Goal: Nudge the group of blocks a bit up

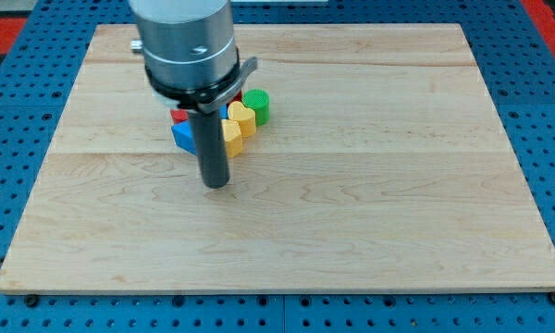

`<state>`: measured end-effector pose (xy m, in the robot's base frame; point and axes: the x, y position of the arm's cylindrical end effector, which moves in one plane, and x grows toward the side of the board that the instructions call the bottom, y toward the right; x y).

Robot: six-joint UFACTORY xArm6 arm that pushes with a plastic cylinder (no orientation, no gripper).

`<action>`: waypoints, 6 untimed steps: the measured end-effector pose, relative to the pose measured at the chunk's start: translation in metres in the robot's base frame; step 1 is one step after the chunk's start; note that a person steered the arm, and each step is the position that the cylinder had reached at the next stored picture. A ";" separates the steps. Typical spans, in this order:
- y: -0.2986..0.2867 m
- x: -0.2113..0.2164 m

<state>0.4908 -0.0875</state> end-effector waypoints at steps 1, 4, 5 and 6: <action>-0.028 -0.014; -0.047 -0.051; -0.053 -0.059; -0.053 -0.070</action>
